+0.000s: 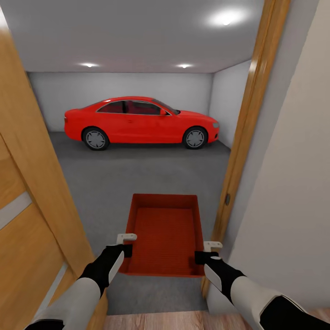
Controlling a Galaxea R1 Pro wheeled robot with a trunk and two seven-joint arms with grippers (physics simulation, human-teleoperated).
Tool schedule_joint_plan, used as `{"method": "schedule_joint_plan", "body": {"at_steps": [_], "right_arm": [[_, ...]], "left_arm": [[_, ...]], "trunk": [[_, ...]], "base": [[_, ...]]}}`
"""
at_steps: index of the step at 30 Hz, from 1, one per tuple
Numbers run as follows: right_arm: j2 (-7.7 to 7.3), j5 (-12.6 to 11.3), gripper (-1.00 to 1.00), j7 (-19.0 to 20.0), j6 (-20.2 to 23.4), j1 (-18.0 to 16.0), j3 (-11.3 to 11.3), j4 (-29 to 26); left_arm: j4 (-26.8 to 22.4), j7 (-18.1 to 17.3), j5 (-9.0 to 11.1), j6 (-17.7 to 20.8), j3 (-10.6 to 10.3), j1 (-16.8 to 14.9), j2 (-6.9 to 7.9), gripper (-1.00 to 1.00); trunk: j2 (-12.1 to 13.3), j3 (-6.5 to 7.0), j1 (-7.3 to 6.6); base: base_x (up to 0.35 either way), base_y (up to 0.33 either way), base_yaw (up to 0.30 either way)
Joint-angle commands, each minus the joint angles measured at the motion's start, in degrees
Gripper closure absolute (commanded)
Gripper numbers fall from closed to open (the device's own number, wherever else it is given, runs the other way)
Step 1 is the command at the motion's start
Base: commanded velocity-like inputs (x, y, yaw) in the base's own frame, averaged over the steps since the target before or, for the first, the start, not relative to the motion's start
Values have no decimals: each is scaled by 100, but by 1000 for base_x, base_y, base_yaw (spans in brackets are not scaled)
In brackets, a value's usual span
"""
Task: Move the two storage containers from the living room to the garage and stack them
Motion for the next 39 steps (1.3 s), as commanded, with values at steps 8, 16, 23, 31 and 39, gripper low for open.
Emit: {"method": "schedule_joint_plan", "body": {"at_steps": [8, 16, 23, 31, 39], "right_arm": [[-59, -346, 100, -134, 26, -7, 359, -32], [-179, 52, 100, -139, 26, -7, 52, -29], [-179, 52, 100, -139, 27, -7, 52, -32], [-179, 52, 100, -139, 27, -9, 52, -32], [-179, 52, 100, -139, 26, -4, 52, -33]], "left_arm": [[13, 38, 17, 37, -32, -3, 4, 100], [5, 45, 17, 37, -41, -3, -3, 100], [1, 46, 17, 37, -41, -3, -4, 100], [6, 54, 17, 39, -41, -3, -13, 100], [0, 54, 17, 43, -36, -3, -13, 100]], "trunk": [[-13, -13, 5], [-13, -13, 5], [-13, -13, 5], [-13, -13, 5], [-13, -13, 5]], "base": [[275, 60, 0], [200, 48, 0], [12, 5, 0], [232, 29, 0], [73, 4, 0]]}}
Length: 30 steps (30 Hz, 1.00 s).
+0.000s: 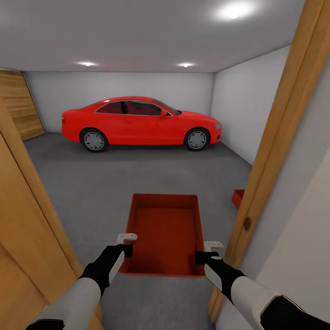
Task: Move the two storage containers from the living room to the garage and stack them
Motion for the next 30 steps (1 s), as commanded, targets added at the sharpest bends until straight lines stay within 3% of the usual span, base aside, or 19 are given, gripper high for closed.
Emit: {"method": "schedule_joint_plan", "body": {"at_steps": [1, 30], "right_arm": [[-163, 86, 100, -135, 20, -11, 19, -14], [-163, 86, 100, -135, 19, -9, 19, -13]], "left_arm": [[7, 36, 30, 36, -28, -1, 1, 100], [20, 36, 22, 29, -27, -1, 1, 100]], "trunk": [[-13, -12, 5], [-13, -12, 5]], "base": [[154, 0, 0], [315, 42, 0]]}}
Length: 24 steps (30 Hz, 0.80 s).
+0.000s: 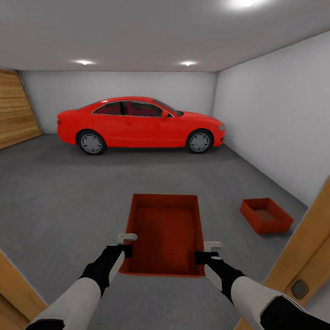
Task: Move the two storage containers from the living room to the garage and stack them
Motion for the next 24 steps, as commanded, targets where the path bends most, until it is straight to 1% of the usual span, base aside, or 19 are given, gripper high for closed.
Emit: {"method": "schedule_joint_plan", "body": {"at_steps": [1, 24], "right_arm": [[-163, 100, 100, -132, 20, -10, 4, -17], [-163, 100, 100, -132, 21, -12, 5, -18]], "left_arm": [[10, 38, 21, 37, -29, -1, 1, 100], [17, 38, 21, 36, -37, -1, 10, 100]], "trunk": [[-13, -12, 7], [-13, -12, 7]], "base": [[321, 8, 0], [321, 0, 0]]}}
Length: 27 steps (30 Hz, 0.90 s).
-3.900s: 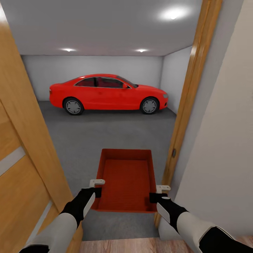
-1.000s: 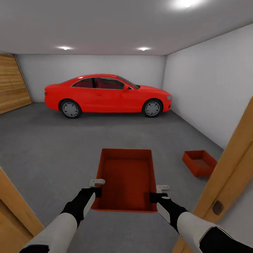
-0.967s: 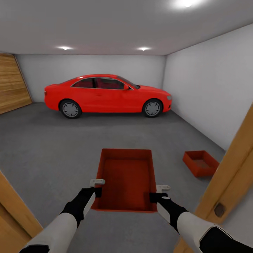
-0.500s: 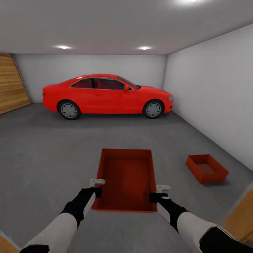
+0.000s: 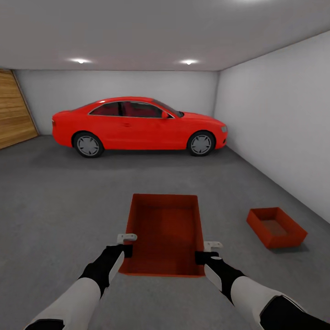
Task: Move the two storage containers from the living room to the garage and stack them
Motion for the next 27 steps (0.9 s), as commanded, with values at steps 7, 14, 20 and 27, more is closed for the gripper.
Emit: {"method": "schedule_joint_plan", "body": {"at_steps": [7, 14, 20, 27], "right_arm": [[-167, 116, 100, -123, 18, -10, -15, -20], [-167, 116, 100, -123, 19, -8, -14, -20], [-167, 116, 100, -123, 21, -10, -15, -20], [-167, 116, 100, -121, 18, -9, -15, -19]], "left_arm": [[7, 41, 7, 40, -28, 0, 2, 100], [8, 41, 15, 40, -28, 0, 2, 100], [11, 41, 15, 40, -28, 0, 2, 100], [15, 41, 15, 40, -28, 0, 2, 100]], "trunk": [[-13, -12, 7], [-13, -12, 7], [-13, -12, 7], [-13, -12, 7]], "base": [[321, 0, 0], [321, 0, 0], [322, 0, 0], [321, 0, 0]]}}
